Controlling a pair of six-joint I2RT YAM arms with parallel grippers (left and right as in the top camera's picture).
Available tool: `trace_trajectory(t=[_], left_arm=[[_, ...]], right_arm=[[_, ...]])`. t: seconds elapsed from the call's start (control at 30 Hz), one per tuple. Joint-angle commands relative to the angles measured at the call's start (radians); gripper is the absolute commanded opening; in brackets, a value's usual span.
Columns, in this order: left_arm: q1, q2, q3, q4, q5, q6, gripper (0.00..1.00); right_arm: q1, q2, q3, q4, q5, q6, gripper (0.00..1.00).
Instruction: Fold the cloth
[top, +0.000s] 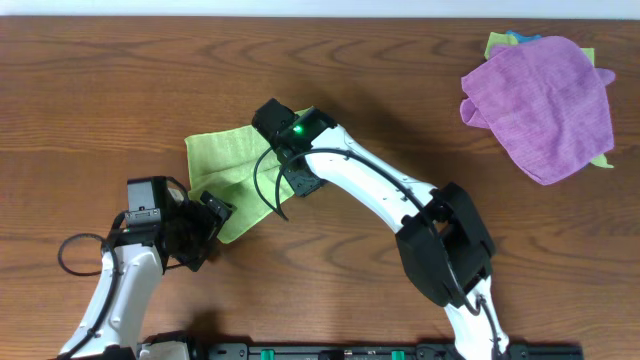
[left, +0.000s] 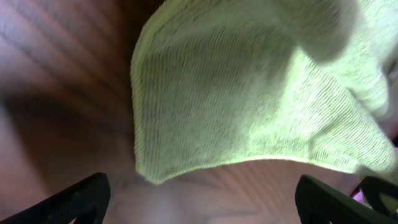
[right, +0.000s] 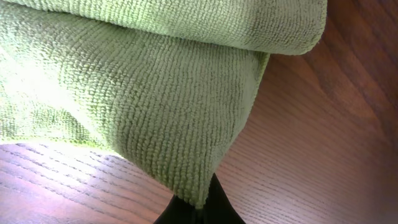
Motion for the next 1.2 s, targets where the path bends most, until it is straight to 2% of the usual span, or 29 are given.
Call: trace_trajectory(t=[0.0, 0.1, 0.5, 0.53, 0.73, 0.8, 0.87, 0.93, 1.0, 1.07, 1.17], left_arm=[[0.002, -0.002, -0.033, 0.034, -0.015, -0.04, 0.96], [0.002, 0.011, -0.068, 0.082, -0.014, -0.079, 0.96], [-0.026, 0.027, -0.082, 0.148, -0.038, -0.106, 1.0], [-0.042, 0.035, -0.083, 0.164, -0.042, -0.113, 0.96], [-0.101, 0.097, -0.083, 0.224, -0.059, -0.132, 0.89], [-0.106, 0.124, -0.083, 0.235, -0.061, -0.132, 0.83], [-0.106, 0.144, -0.083, 0.24, -0.076, -0.13, 0.64], [-0.106, 0.154, -0.083, 0.247, -0.087, -0.121, 0.45], [-0.106, 0.16, -0.083, 0.264, -0.087, -0.116, 0.15], [-0.106, 0.161, -0.083, 0.288, -0.085, -0.111, 0.06], [-0.105, 0.161, -0.081, 0.333, -0.069, -0.092, 0.06]], right_arm=[[-0.017, -0.038, 0.001, -0.001, 0.002, 0.006, 0.01], [-0.017, -0.038, 0.001, -0.001, 0.002, 0.006, 0.01], [-0.017, -0.038, 0.001, -0.001, 0.002, 0.006, 0.01], [-0.017, -0.038, 0.001, -0.001, 0.002, 0.006, 0.01], [-0.016, -0.039, 0.001, -0.002, 0.002, 0.006, 0.01], [-0.017, -0.04, 0.001, -0.003, 0.002, 0.006, 0.01], [-0.017, -0.042, 0.001, -0.006, 0.002, 0.006, 0.01], [-0.017, -0.044, 0.001, -0.006, 0.002, 0.006, 0.01], [-0.017, -0.046, 0.001, -0.006, 0.002, 0.006, 0.01], [-0.017, -0.049, 0.001, -0.008, 0.002, 0.006, 0.01], [-0.019, -0.056, 0.001, -0.015, 0.003, 0.006, 0.01]])
